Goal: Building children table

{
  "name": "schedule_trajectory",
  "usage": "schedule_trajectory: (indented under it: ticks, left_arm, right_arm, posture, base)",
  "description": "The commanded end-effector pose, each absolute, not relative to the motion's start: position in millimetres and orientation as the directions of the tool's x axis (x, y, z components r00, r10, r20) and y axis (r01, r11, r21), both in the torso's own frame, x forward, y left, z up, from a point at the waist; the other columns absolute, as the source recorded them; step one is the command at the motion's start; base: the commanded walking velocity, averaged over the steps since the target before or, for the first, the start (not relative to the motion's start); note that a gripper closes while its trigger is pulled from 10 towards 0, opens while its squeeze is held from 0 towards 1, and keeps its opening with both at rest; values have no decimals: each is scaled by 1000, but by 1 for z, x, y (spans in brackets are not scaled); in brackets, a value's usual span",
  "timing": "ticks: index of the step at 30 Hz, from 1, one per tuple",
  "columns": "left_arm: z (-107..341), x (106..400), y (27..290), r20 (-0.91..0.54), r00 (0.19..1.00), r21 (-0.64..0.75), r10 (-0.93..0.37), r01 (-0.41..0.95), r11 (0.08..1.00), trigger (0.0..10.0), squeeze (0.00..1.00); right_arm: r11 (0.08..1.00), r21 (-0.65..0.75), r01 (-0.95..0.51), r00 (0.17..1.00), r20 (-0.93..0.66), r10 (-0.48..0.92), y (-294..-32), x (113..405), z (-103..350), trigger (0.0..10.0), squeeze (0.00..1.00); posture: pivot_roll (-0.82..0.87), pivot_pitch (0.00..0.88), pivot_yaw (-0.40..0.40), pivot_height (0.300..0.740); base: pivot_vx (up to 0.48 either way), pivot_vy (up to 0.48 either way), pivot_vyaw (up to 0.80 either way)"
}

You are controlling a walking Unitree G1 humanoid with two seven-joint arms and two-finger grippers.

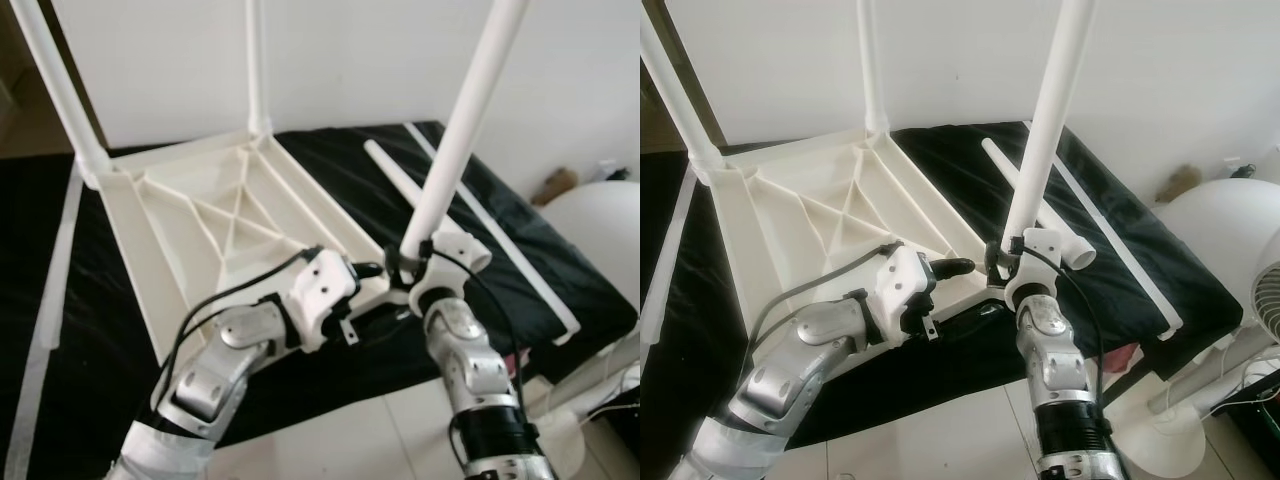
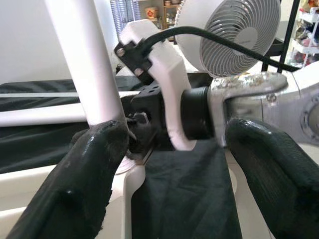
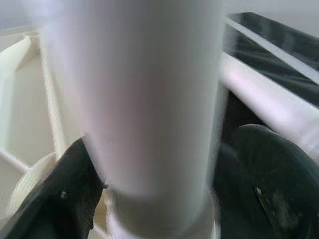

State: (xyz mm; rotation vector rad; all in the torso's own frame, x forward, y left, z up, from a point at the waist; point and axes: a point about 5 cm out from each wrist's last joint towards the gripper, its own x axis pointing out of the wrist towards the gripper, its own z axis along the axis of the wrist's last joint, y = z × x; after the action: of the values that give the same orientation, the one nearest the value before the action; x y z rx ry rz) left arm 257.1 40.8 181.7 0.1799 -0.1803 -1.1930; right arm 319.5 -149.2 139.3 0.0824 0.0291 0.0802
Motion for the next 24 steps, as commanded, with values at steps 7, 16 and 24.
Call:
schedule_trajectory:
  ticks: [7,16,24]
  left_arm:
    - [186,257,37,52,322,243,-945,914,325,10000,0]
    - [188,259,39,54,335,249,-941,908,338,10000,0]
    - [188,259,40,58,346,248,-937,904,349,10000,0]
  right_arm:
    - [907,-93,-410,912,-61,406,-172,336,144,10000,0]
    - [814,-178,-554,833,-118,541,-175,344,146,10000,0]
    - [762,-170,-625,781,-146,607,-173,348,142,6863,0]
  posture:
    - [-55,5,-16,740]
    - [-38,13,-17,740]
    - [-23,18,-23,740]
  base:
    - [0,0,0]
    - [0,0,0]
    - [0,0,0]
